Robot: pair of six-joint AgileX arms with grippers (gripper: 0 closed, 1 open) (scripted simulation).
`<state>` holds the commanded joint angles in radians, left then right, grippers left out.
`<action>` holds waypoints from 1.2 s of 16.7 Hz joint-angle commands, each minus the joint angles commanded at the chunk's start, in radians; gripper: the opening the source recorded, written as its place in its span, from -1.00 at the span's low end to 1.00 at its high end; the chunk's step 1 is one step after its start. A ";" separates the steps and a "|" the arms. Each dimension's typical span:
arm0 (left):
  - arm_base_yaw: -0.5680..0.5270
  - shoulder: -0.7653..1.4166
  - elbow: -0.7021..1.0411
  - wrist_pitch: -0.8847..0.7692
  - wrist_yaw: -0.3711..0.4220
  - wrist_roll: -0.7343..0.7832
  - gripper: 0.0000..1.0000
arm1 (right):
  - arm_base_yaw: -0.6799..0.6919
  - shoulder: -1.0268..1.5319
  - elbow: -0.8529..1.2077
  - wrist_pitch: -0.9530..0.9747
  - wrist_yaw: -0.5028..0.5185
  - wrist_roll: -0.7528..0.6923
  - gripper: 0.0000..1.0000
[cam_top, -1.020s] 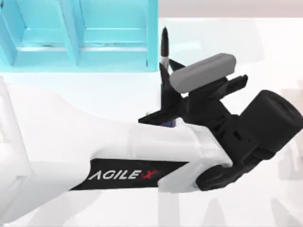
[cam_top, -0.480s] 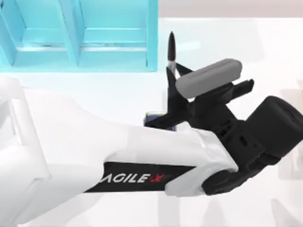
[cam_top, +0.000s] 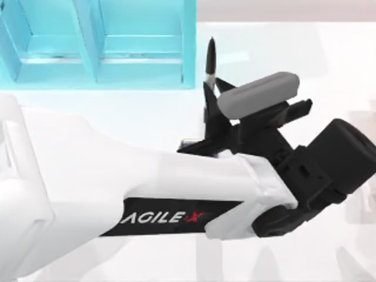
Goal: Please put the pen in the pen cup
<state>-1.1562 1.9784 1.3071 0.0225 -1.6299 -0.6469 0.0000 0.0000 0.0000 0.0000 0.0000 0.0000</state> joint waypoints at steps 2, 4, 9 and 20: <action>0.000 0.000 0.000 0.000 0.000 0.000 -1.00 | 0.000 0.000 0.000 0.000 0.000 0.000 1.00; 0.000 0.000 0.000 0.000 0.000 0.000 -0.70 | 0.000 0.000 0.000 0.000 0.000 0.000 1.00; 0.000 0.000 0.000 0.000 0.000 0.000 0.06 | 0.000 0.000 0.000 0.000 0.000 0.000 1.00; 0.000 0.000 0.000 0.000 0.000 0.000 1.00 | 0.000 0.000 0.000 0.000 0.000 0.000 1.00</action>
<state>-1.1562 1.9784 1.3071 0.0225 -1.6299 -0.6469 0.0000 0.0000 0.0000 0.0000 0.0000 0.0000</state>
